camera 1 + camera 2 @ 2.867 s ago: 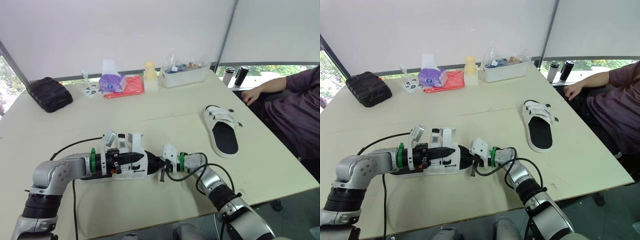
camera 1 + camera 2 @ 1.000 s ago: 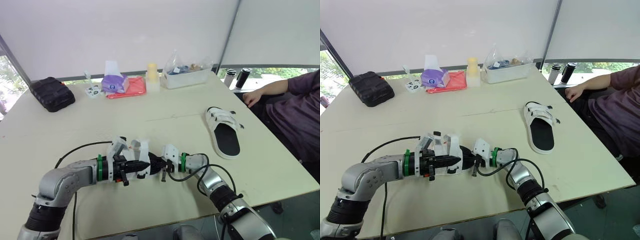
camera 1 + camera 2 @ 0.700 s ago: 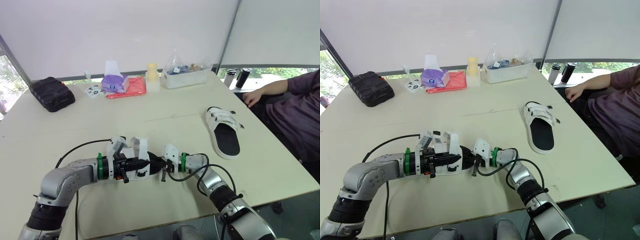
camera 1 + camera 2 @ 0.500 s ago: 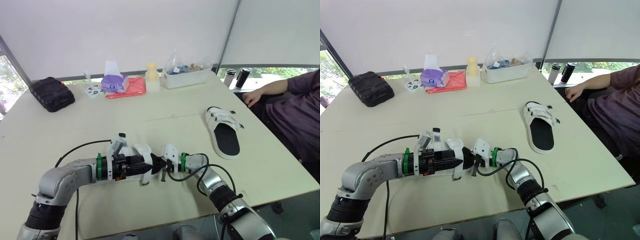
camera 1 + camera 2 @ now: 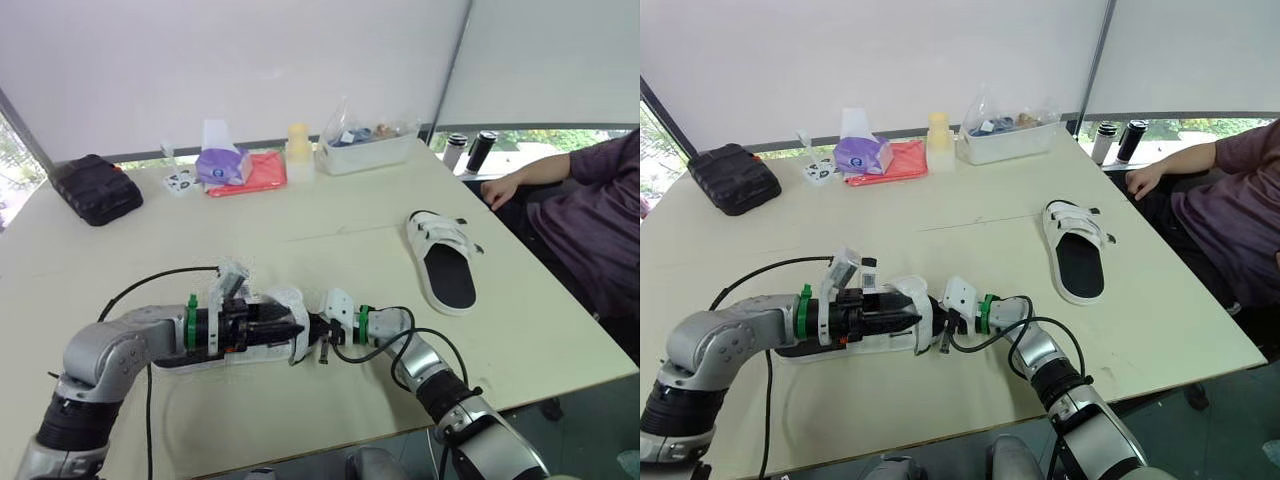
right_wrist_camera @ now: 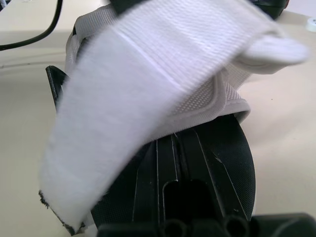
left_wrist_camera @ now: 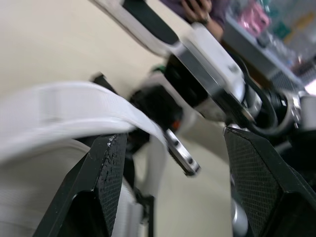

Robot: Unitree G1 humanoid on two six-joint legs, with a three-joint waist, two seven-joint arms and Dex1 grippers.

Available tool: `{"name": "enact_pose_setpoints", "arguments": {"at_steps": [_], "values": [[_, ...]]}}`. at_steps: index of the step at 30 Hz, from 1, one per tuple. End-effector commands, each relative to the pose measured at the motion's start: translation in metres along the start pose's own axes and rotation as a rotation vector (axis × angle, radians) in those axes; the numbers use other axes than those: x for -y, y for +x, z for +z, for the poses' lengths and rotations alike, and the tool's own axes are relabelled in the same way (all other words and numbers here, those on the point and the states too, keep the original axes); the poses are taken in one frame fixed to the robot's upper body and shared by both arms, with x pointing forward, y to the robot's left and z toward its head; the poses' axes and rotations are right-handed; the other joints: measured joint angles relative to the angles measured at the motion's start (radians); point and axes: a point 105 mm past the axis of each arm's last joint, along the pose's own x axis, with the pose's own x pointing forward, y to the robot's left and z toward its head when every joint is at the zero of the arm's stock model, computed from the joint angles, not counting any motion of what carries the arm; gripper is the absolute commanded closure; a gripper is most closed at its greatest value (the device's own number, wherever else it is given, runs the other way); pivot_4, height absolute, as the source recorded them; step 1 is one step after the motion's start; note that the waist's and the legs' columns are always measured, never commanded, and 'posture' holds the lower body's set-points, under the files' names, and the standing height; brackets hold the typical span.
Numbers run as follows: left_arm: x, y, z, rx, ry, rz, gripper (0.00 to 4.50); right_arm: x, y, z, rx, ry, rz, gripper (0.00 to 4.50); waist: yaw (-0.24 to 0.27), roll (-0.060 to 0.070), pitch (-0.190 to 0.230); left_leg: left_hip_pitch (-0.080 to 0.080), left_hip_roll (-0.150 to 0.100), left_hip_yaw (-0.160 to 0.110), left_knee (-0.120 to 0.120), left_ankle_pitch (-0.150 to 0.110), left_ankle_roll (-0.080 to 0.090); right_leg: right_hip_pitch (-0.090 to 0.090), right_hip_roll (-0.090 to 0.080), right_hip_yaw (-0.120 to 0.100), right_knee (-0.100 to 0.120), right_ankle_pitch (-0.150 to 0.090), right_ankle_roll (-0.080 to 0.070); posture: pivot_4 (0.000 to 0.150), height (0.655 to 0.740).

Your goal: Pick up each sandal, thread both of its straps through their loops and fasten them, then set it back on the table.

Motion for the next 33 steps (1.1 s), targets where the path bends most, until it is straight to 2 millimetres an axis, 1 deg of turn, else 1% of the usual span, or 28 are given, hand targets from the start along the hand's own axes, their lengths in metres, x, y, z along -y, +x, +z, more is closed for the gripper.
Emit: {"name": "enact_pose_setpoints", "arguments": {"at_steps": [1, 3, 9, 11, 14, 15, 17, 19, 21, 22, 25, 29, 30, 31, 32, 33], "values": [[0.009, 0.0, -0.006, -0.047, 0.076, 0.006, 1.32, -0.03, -0.023, -0.083, -0.305, 0.188, 0.009, 4.5, 0.0, 0.0, 0.0, 0.0, 0.0, 0.0, 0.0, 0.0, 0.0, 0.0, 0.0, 0.0, 0.0, 0.0, 0.0, 0.15, 0.74], [0.006, 0.002, -0.01, -0.044, 0.082, 0.045, 1.32, -0.03, -0.023, -0.083, -0.306, 0.189, 0.008, 4.5, -0.001, 0.001, 0.001, 0.0, 0.0, 0.0, 0.0, 0.0, 0.0, -0.001, 0.0, 0.0, 0.0, 0.0, 0.0, 0.15, 0.74], [-0.004, 0.01, -0.013, -0.016, 0.121, 0.143, 1.32, -0.03, -0.023, -0.083, -0.305, 0.19, 0.009, 4.5, 0.0, 0.0, 0.001, -0.001, 0.0, 0.0, 0.0, -0.002, -0.003, -0.004, 0.0, 0.0, -0.001, 0.0, 0.0, 0.15, 0.74], [-0.003, 0.013, -0.012, 0.004, 0.112, 0.144, 1.32, -0.03, -0.023, -0.083, -0.306, 0.189, 0.008, 4.5, 0.001, 0.0, 0.001, -0.001, 0.0, 0.0, 0.0, -0.002, -0.003, -0.003, 0.0, 0.0, -0.001, 0.0, 0.0, 0.15, 0.74], [-0.003, 0.015, -0.017, -0.016, 0.121, 0.15, 1.32, -0.03, -0.023, -0.083, -0.307, 0.188, 0.009, 4.5, 0.001, 0.0, 0.001, -0.001, 0.0, 0.0, 0.0, -0.001, -0.002, -0.003, 0.0, 0.0, -0.001, 0.0, 0.0, 0.15, 0.74], [-0.003, 0.015, -0.019, -0.023, 0.124, 0.153, 1.54, -0.03, -0.023, -0.083, -0.307, 0.188, 0.009, 4.5, 0.001, 0.0, 0.001, -0.001, 0.0, 0.0, 0.0, -0.001, -0.002, -0.002, 0.0, 0.0, -0.001, 0.0, 0.0, 0.15, 0.74], [-0.003, 0.019, -0.017, -0.008, 0.121, 0.155, 2.15, -0.03, -0.023, -0.083, -0.309, 0.187, 0.009, 4.5, 0.001, 0.0, 0.001, -0.001, 0.0, 0.0, 0.0, -0.001, -0.002, -0.002, 0.0, 0.0, -0.001, 0.0, 0.0, 0.15, 0.74], [0.0, 0.023, -0.016, 0.001, 0.124, 0.144, 3.16, -0.03, -0.024, -0.084, -0.31, 0.187, 0.009, 4.5, 0.001, 0.0, 0.001, -0.001, 0.0, 0.0, 0.0, -0.001, -0.002, -0.002, 0.0, 0.0, -0.001, 0.0, 0.0, 0.15, 0.74], [0.001, 0.026, -0.019, -0.022, 0.152, 0.141, 4.21, -0.029, -0.024, -0.084, -0.311, 0.187, 0.007, 4.5, 0.0, -0.001, 0.001, -0.001, 0.0, 0.0, 0.0, -0.001, -0.002, -0.002, 0.0, 0.0, -0.001, 0.0, 0.0, 0.15, 0.74], [0.001, 0.028, -0.02, -0.032, 0.164, 0.143, 4.44, -0.029, -0.024, -0.084, -0.311, 0.187, 0.006, 4.5, 0.001, 0.0, 0.001, -0.001, 0.0, 0.0, 0.0, -0.001, -0.002, -0.002, 0.0, 0.0, -0.001, 0.0, 0.0, 0.15, 0.74], [0.0, 0.03, -0.023, -0.045, 0.177, 0.151, 4.44, -0.029, -0.024, -0.085, -0.312, 0.187, 0.005, 4.5, 0.0, 0.0, 0.001, -0.001, 0.0, 0.0, 0.0, -0.001, -0.002, -0.001, 0.0, 0.0, -0.001, 0.0, 0.0, 0.15, 0.74], [0.001, 0.028, -0.016, -0.001, 0.147, 0.139, 4.44, -0.029, -0.025, -0.085, -0.313, 0.187, 0.005, 4.5, 0.0, 0.0, 0.001, -0.001, 0.0, 0.0, 0.0, -0.001, -0.002, 0.0, 0.0, 0.0, -0.001, 0.0, 0.0, 0.15, 0.74], [0.002, 0.025, -0.007, 0.051, 0.108, 0.126, 4.44, -0.029, -0.025, -0.085, -0.314, 0.187, 0.005, 4.5, 0.0, 0.0, 0.001, -0.001, 0.0, 0.0, 0.0, -0.001, -0.002, 0.0, 0.0, 0.0, -0.001, 0.0, 0.0, 0.15, 0.74], [0.003, 0.016, 0.01, 0.138, 0.032, 0.09, 4.44, -0.029, -0.025, -0.086, -0.315, 0.187, 0.005, 4.5, 0.0, 0.0, 0.001, -0.001, 0.0, 0.0, 0.0, -0.001, -0.002, 0.0, 0.0, 0.0, -0.001, 0.0, 0.0, 0.15, 0.74], [0.006, 0.009, 0.022, 0.199, -0.02, 0.056, 4.44, -0.029, -0.025, -0.086, -0.316, 0.188, 0.004, 4.5, 0.001, -0.001, 0.002, -0.002, 0.0, 0.0, 0.0, -0.001, -0.002, 0.0, 0.0, 0.0, -0.001, 0.0, 0.0, 0.15, 0.74], [0.008, 0.004, 0.03, 0.234, -0.052, 0.031, 4.44, -0.029, -0.025, -0.086, -0.316, 0.188, 0.004, 4.5, 0.001, -0.002, 0.002, -0.002, 0.0, 0.0, 0.0, 0.0, 0.0, 0.001, 0.0, -0.002, -0.001, 0.0, 0.0, 0.15, 0.74]]}}
